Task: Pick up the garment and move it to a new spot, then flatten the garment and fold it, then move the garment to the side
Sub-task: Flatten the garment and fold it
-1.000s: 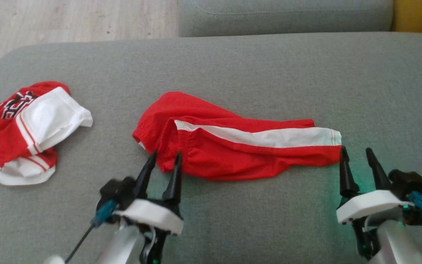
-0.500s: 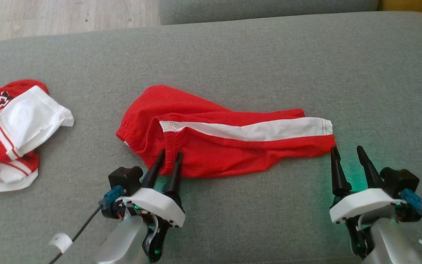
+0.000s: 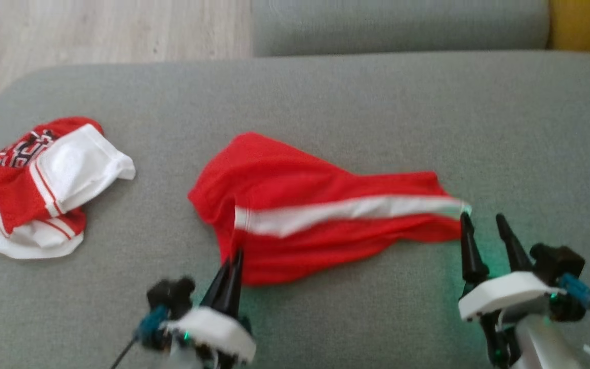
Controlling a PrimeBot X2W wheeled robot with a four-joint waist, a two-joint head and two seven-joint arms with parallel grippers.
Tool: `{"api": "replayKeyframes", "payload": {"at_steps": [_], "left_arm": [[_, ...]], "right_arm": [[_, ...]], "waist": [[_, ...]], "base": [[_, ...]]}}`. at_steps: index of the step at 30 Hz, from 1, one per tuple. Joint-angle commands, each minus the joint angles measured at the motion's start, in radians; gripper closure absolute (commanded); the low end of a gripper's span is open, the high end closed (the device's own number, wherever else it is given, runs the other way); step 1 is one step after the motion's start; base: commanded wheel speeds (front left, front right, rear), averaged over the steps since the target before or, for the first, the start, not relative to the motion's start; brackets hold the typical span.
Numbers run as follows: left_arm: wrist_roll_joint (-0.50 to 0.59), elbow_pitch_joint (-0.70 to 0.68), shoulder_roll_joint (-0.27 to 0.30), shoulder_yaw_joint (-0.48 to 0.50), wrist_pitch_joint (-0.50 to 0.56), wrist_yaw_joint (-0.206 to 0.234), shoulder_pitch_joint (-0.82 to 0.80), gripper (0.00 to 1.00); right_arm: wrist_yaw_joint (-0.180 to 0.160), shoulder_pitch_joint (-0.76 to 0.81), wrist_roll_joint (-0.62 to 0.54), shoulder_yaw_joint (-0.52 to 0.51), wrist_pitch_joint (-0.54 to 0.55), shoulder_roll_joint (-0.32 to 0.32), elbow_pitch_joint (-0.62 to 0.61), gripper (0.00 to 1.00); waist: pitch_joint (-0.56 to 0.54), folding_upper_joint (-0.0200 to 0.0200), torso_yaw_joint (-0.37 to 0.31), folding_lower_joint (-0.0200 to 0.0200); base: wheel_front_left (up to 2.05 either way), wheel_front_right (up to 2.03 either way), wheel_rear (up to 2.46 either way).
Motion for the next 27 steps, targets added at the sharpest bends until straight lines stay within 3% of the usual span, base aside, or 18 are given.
{"api": "replayKeyframes", "payload": {"at_steps": [1,2,3,4,5,6,16,27], "left_arm": [[0.024,-0.022,0.007,0.062,-0.005,-0.004,0.003,1.00],[0.033,-0.021,0.007,0.075,-0.005,-0.005,0.017,0.88],[0.033,-0.021,0.007,0.075,-0.005,-0.005,0.017,0.88],[0.045,-0.021,0.008,0.091,-0.005,-0.005,0.030,0.64],[0.058,-0.022,0.009,0.108,-0.005,-0.005,0.044,0.05],[0.071,-0.023,0.010,0.126,-0.005,-0.005,0.058,0.00],[0.223,-0.161,0.008,0.309,-0.005,0.027,0.166,0.00],[0.232,-0.193,0.007,0.273,-0.005,0.029,0.173,0.00]], "right_arm": [[0.003,0.007,0.013,0.029,-0.007,0.010,-0.020,0.00],[0.003,0.011,0.016,0.030,-0.007,0.011,-0.019,0.00],[0.003,0.011,0.016,0.030,-0.007,0.011,-0.019,0.00],[0.003,0.015,0.019,0.032,-0.007,0.012,-0.019,0.00],[0.003,0.019,0.021,0.034,-0.007,0.012,-0.019,0.00],[0.003,0.022,0.021,0.036,-0.007,0.012,-0.020,0.00],[0.003,0.064,-0.008,0.029,-0.007,0.013,-0.095,0.00],[0.003,0.071,-0.023,0.038,-0.007,0.014,-0.107,0.00]], "waist": [[-0.036,-0.0001,0.004,0.0001],[-0.042,-0.0001,0.002,0.0001],[-0.042,-0.0001,0.002,0.0001],[-0.048,-0.0001,-0.001,0.0001],[-0.053,-0.0001,-0.004,0.0001],[-0.058,-0.0001,-0.008,0.0001],[-0.066,-0.0001,-0.033,0.0001],[-0.060,-0.0001,-0.031,0.0001]], "base": [[0.00,0.00,0.00],[0.00,0.00,0.00],[0.00,0.00,0.00],[0.00,0.00,0.00],[0.00,0.00,0.00],[0.00,0.00,0.00],[0.00,0.00,0.00],[0.00,0.00,0.00]]}}
